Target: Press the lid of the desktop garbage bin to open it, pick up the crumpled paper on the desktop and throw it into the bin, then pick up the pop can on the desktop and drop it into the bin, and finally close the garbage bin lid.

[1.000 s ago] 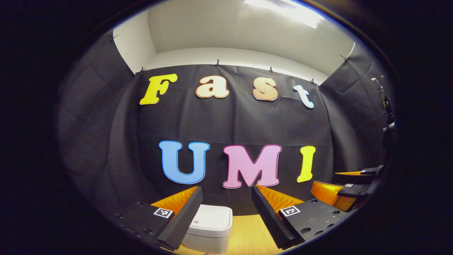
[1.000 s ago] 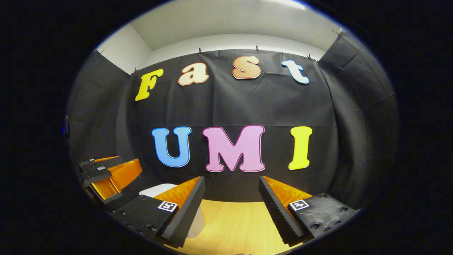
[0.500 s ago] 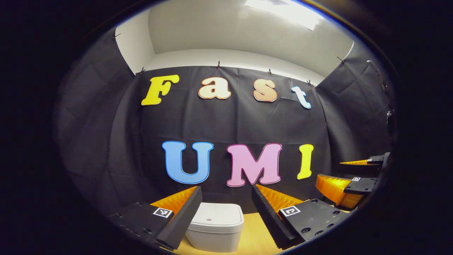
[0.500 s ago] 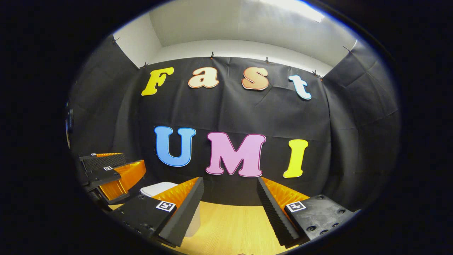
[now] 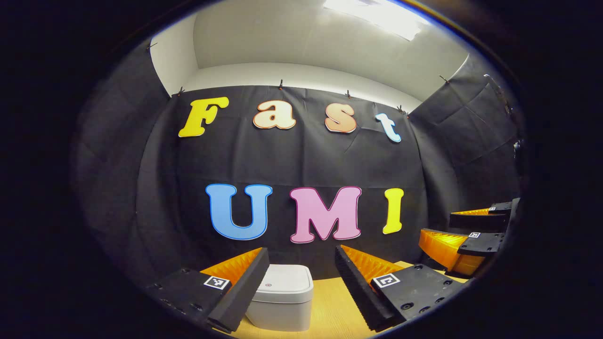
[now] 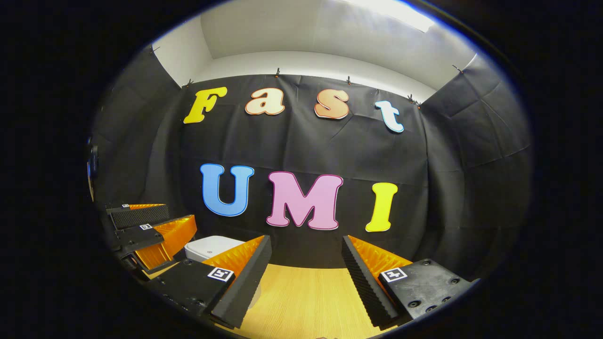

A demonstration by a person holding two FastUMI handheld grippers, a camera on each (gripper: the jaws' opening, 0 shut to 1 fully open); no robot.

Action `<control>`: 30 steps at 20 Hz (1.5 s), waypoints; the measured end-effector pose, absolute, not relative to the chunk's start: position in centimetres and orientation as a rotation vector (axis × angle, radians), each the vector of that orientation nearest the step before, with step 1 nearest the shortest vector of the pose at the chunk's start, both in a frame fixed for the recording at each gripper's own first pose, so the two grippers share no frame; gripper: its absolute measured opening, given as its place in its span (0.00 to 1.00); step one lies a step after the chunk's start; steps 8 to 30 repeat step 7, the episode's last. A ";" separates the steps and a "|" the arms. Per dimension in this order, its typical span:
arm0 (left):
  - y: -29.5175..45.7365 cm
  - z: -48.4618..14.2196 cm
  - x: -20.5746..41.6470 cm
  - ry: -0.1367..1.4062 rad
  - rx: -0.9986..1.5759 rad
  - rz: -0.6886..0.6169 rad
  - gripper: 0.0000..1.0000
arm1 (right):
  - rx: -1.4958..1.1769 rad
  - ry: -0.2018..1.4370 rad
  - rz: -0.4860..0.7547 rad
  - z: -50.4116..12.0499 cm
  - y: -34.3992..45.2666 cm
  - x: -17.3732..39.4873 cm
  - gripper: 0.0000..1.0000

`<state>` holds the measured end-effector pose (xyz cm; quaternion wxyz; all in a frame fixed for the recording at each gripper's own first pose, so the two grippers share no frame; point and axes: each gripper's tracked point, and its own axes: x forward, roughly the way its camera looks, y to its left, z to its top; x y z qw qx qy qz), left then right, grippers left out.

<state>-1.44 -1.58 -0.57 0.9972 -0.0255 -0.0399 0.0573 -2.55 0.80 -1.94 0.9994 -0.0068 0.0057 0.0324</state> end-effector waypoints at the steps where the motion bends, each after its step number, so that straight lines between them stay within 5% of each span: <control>1: -1.7 -0.5 -1.6 -0.080 -0.053 0.112 0.94 | -0.011 0.013 0.063 -2.0 0.8 -2.7 0.96; 30: -1.8 -0.7 -2.2 -0.074 -0.058 0.105 0.94 | -0.013 0.017 0.066 -2.0 1.0 -3.5 0.97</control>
